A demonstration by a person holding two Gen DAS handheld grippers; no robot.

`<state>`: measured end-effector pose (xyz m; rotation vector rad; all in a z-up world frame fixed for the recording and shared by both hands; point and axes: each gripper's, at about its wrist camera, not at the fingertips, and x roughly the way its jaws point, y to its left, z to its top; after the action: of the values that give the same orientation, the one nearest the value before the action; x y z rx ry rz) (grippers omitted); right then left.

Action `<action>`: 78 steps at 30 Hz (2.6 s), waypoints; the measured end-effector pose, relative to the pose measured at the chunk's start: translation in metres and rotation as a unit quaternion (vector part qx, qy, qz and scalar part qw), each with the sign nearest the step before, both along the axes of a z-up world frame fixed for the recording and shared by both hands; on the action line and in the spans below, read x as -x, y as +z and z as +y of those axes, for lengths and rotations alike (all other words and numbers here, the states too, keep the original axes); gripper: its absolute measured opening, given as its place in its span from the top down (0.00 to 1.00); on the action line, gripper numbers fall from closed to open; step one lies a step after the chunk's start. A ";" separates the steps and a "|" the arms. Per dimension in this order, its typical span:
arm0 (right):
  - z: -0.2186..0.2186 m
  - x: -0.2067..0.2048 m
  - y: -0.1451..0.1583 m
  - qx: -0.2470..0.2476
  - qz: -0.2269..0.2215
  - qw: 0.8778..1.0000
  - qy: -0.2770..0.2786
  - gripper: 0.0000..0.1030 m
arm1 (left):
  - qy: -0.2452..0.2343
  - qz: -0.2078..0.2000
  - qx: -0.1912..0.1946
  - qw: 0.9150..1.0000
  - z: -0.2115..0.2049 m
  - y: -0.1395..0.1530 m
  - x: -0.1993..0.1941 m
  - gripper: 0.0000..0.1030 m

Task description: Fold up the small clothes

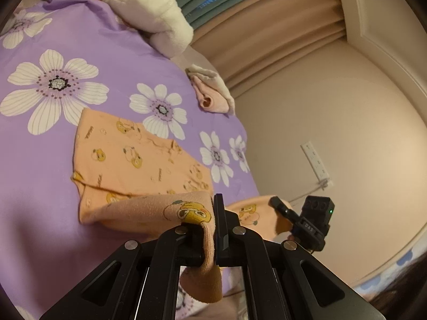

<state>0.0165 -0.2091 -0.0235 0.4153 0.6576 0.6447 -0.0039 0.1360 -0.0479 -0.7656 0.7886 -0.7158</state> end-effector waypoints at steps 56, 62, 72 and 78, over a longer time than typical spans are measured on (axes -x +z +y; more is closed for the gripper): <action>-0.092 -0.171 -0.077 -0.178 0.226 0.937 -0.200 0.47 | 0.155 0.172 0.024 0.973 0.061 -0.078 -0.190 0.31; -0.027 -0.147 -0.061 0.083 0.167 0.977 -0.100 0.79 | 0.014 0.110 -0.194 0.975 -0.011 -0.060 -0.166 0.31; 0.056 -0.201 -0.113 0.313 0.162 0.936 -0.029 0.90 | -0.028 0.072 -0.378 0.923 -0.091 -0.098 -0.211 0.35; 0.023 -0.235 -0.081 0.237 0.127 0.956 -0.113 0.85 | 0.068 0.078 -0.272 0.957 -0.060 -0.071 -0.241 0.35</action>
<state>0.2516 -0.1856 -0.1047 0.1202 0.9653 0.2007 0.2369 0.0764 -0.1184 -0.3700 1.0087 -0.2899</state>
